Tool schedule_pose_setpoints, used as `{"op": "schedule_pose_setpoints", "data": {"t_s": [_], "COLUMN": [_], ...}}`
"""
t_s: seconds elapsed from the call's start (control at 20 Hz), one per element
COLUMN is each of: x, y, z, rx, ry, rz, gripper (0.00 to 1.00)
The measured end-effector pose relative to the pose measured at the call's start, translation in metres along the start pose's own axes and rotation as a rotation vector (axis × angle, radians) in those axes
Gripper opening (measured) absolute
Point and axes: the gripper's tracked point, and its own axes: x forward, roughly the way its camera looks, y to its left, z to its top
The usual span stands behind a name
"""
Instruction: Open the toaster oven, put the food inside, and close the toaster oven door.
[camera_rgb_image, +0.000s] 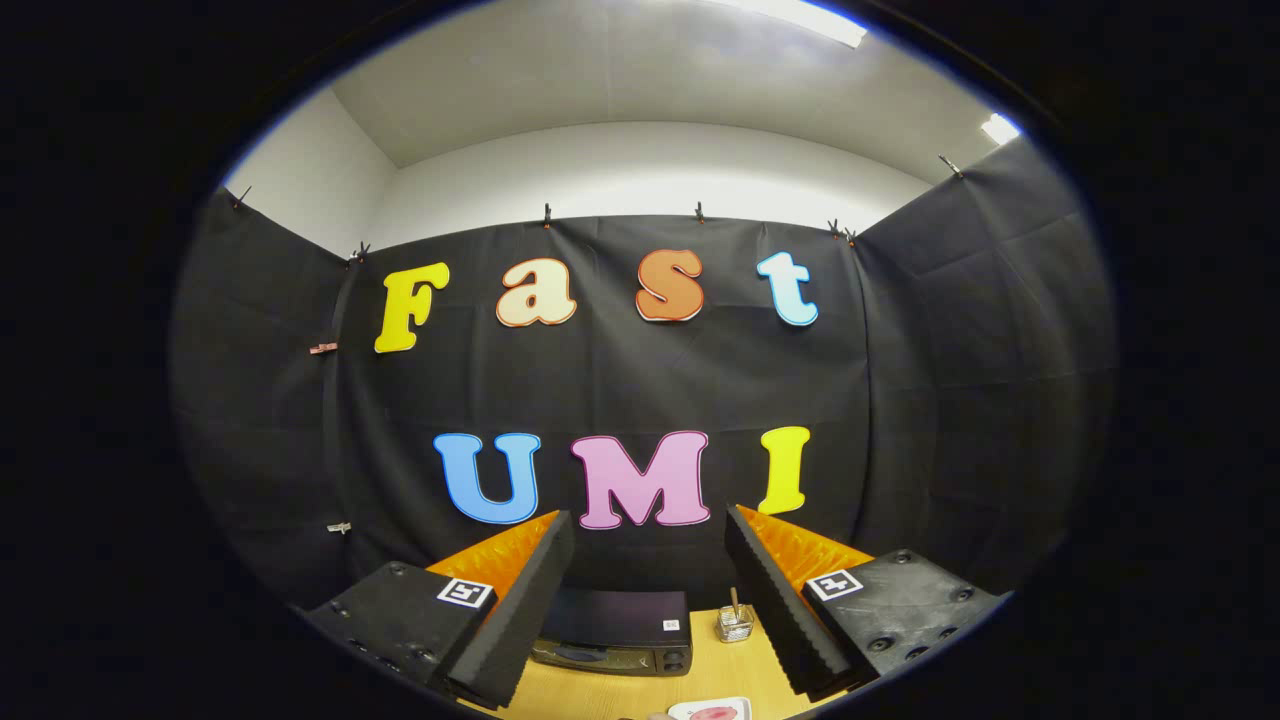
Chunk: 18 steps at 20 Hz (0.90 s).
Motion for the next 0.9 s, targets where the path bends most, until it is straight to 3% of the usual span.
{"op": "schedule_pose_setpoints", "data": {"t_s": [0.35,0.75,0.9], "x": [0.049,0.096,0.112], "y": [0.043,0.101,0.097], "z": [-0.062,-0.169,-0.212], "rx": [0.002,0.064,0.075], "ry": [0.089,0.279,0.329], "rz": [0.074,0.183,0.172], "gripper": [0.98,0.98,0.99]}}
